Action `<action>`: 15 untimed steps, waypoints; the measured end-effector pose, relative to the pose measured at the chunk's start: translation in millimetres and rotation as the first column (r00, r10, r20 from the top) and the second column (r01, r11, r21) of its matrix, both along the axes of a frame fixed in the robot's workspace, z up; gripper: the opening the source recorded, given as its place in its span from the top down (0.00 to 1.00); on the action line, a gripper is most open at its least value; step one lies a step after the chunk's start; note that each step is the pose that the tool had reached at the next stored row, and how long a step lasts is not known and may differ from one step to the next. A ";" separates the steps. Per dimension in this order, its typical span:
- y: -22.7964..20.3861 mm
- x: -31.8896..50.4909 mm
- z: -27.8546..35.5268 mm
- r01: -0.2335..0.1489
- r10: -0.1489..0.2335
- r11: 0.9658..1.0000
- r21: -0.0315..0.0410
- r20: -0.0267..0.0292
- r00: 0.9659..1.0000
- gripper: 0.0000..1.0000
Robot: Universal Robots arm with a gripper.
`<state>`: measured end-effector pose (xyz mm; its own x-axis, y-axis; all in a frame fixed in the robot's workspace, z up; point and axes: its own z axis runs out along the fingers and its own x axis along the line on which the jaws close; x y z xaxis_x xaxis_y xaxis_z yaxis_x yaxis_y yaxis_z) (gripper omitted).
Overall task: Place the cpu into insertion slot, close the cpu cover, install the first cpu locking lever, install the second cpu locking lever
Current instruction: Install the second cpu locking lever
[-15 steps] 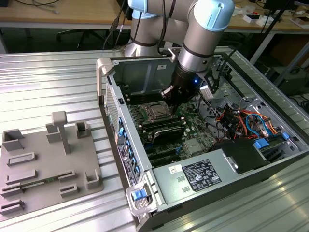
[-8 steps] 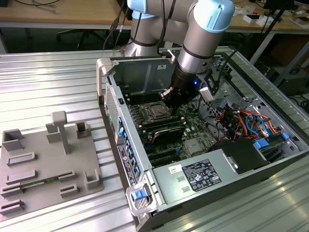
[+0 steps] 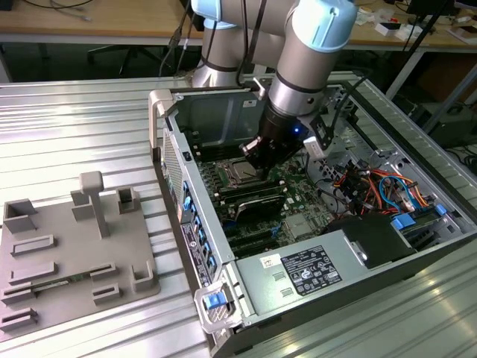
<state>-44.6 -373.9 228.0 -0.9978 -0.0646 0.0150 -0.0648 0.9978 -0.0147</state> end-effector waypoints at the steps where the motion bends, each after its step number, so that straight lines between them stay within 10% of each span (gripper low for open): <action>1: -0.4 -1.4 0.0 0.000 0.000 1.000 0.000 0.000 1.000 0.89; 10: -2.1 -13.7 0.8 0.000 0.000 1.000 0.000 0.000 1.000 0.89; 15: -2.1 -13.7 14.4 0.000 0.000 1.000 0.000 0.000 1.000 0.89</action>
<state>-58.3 -376.0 242.4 -0.9978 -0.0646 0.0150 -0.0648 0.9978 -0.0147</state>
